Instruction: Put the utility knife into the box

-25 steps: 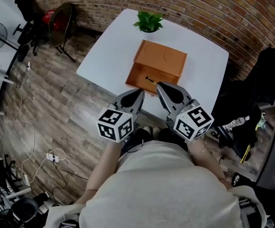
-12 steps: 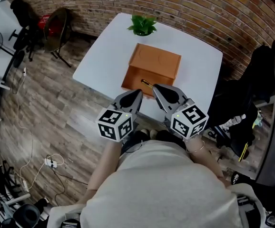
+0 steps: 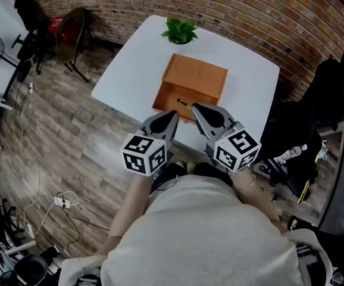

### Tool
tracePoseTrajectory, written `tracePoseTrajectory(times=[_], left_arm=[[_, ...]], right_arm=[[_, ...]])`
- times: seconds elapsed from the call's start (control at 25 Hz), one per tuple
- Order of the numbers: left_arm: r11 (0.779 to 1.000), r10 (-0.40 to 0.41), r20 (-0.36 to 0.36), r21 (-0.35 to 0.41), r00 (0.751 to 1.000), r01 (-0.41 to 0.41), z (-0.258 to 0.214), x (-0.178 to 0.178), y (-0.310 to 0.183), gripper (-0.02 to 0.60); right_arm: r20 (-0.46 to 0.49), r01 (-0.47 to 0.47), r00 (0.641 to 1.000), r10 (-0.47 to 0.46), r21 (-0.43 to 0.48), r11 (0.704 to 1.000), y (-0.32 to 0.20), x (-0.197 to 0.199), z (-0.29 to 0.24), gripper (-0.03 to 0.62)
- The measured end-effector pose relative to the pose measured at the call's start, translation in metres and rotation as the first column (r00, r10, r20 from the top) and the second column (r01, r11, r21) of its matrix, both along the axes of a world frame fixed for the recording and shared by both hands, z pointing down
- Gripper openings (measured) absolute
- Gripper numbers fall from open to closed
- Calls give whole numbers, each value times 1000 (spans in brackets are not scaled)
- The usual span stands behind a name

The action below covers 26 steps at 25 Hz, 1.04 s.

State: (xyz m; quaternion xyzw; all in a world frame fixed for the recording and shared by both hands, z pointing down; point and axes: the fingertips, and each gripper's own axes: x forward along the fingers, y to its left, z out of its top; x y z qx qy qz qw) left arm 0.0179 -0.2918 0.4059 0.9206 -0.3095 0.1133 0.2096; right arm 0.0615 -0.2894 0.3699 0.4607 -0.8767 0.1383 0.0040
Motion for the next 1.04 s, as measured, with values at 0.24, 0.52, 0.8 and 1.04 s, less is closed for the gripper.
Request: tracePoseTrajectory(times=[0.24, 0.52, 0.8, 1.04], left_arm=[[1000, 23, 8, -4, 1000, -23, 2, 4, -2, 6], [1000, 19, 2, -17, 1000, -19, 6, 4, 0, 6], [999, -18, -13, -40, 1000, 18, 9, -4, -2, 6], [998, -36, -21, -47, 999, 35, 10, -10, -3, 6]], right_arm=[[-2, 14, 1000, -14, 0, 1000, 1, -3, 0, -2], [2, 14, 1000, -14, -25, 1000, 2, -3, 7, -2], [22, 30, 999, -28, -69, 997, 2, -3, 16, -2], [29, 40, 999, -37, -92, 995, 2, -6, 24, -2]])
